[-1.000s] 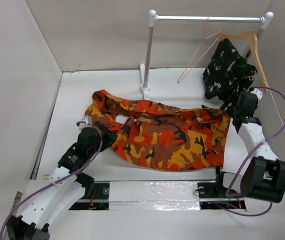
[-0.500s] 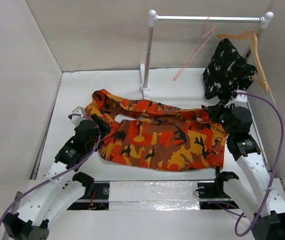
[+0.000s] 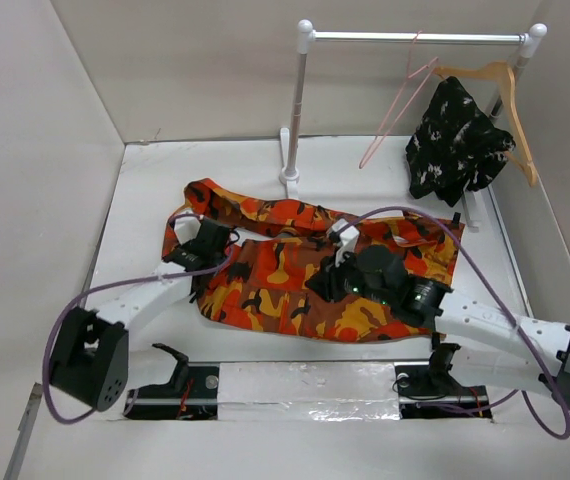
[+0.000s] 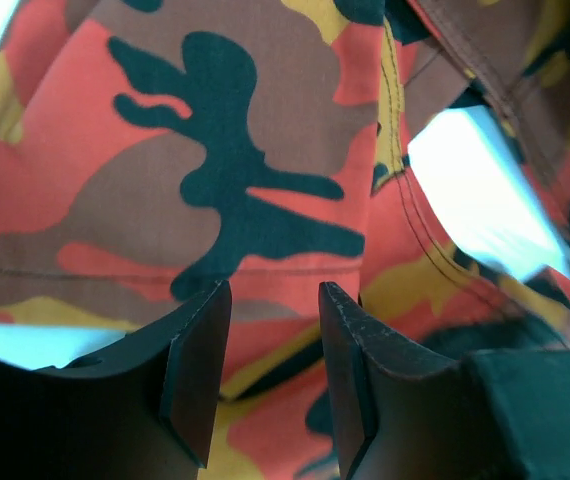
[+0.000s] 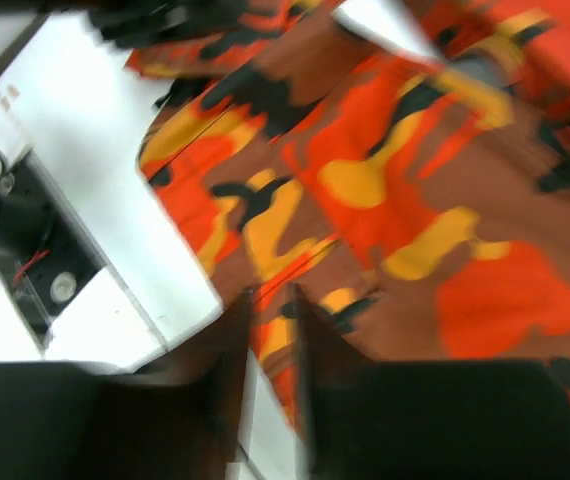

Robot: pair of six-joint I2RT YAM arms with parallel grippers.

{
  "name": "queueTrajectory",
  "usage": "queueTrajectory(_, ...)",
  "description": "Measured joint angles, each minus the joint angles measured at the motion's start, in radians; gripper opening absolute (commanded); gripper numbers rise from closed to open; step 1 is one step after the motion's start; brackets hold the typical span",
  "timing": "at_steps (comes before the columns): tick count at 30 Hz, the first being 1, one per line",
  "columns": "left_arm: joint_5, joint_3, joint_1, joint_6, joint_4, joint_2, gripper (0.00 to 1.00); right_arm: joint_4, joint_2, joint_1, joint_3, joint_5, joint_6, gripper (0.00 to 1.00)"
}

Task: Place the trousers on the hanger
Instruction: Flatten out the trousers at the center of the board.

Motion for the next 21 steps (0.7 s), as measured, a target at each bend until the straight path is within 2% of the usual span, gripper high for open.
queueTrajectory(2,0.002,0.023,0.002,0.013,0.017,0.074,0.38,0.018,0.035,0.052,-0.001,0.016,0.005,0.48)
queueTrajectory(5,-0.003,0.09,0.004,0.033,0.027,0.169,0.41,0.056,0.085,0.107,-0.009,0.035,0.018,0.55)
queueTrajectory(8,0.011,0.173,0.01,0.067,0.061,0.277,0.42,0.098,0.134,0.165,-0.018,0.056,0.035,0.56)
queueTrajectory(14,0.044,0.208,0.014,0.124,0.087,0.375,0.43,0.19,0.31,0.249,-0.008,0.062,0.063,0.73)
queueTrajectory(17,0.043,0.218,0.014,0.137,0.079,0.418,0.36,0.201,0.471,0.28,0.045,0.067,0.064,0.78)
queueTrajectory(18,0.041,0.22,0.014,0.138,0.08,0.426,0.19,0.201,0.515,0.29,0.063,0.07,0.063,0.81)
queueTrajectory(19,0.038,0.22,0.014,0.142,0.079,0.429,0.08,0.201,0.552,0.299,0.079,0.074,0.063,0.82)
queueTrajectory(20,0.037,0.22,0.014,0.144,0.08,0.429,0.0,0.2,0.583,0.305,0.095,0.077,0.062,0.82)
queueTrajectory(21,0.033,0.222,0.014,0.144,0.08,0.428,0.0,0.201,0.609,0.309,0.111,0.079,0.061,0.82)
